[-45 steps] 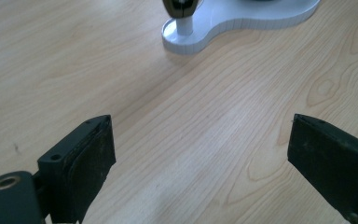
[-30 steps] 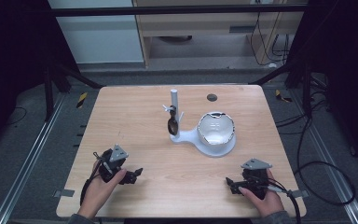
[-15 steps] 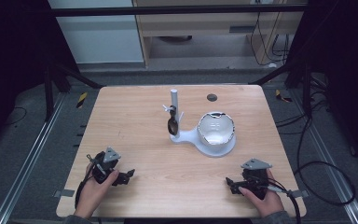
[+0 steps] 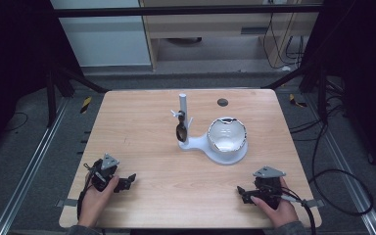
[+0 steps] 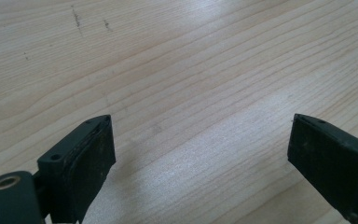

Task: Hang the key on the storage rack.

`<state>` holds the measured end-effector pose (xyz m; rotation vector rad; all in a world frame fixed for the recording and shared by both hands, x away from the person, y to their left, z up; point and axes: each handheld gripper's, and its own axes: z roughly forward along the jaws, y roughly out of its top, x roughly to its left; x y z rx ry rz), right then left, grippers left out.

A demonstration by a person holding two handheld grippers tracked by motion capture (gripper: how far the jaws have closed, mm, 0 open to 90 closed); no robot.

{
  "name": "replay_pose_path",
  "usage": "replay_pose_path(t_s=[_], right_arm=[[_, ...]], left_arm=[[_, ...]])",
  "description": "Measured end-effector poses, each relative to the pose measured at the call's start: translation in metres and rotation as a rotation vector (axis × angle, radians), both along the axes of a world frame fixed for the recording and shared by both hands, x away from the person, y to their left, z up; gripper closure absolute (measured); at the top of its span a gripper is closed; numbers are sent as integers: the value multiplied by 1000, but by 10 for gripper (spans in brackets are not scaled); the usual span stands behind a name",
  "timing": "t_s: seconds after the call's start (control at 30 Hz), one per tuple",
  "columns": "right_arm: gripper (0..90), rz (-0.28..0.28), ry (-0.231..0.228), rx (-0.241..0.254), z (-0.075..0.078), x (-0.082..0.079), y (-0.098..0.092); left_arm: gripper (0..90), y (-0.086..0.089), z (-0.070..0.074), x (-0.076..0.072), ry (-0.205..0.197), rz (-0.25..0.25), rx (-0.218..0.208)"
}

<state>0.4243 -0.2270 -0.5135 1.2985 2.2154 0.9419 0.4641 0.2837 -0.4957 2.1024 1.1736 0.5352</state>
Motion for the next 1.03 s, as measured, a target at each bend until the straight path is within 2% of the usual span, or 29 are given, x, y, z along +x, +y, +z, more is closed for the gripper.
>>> replay_pose_path(t_s=[0.5,0.63,1.03], right_arm=[[4,0,0,0,0,0,0],[4,2,-1,-1,0,0,0],[4,4,0,0,0,0,1]], left_arm=[[64,6,-9,7,22,-4,8],[31,10,-12,10,3,-16,-5],[1,12,-13,13,7,-8,-4]])
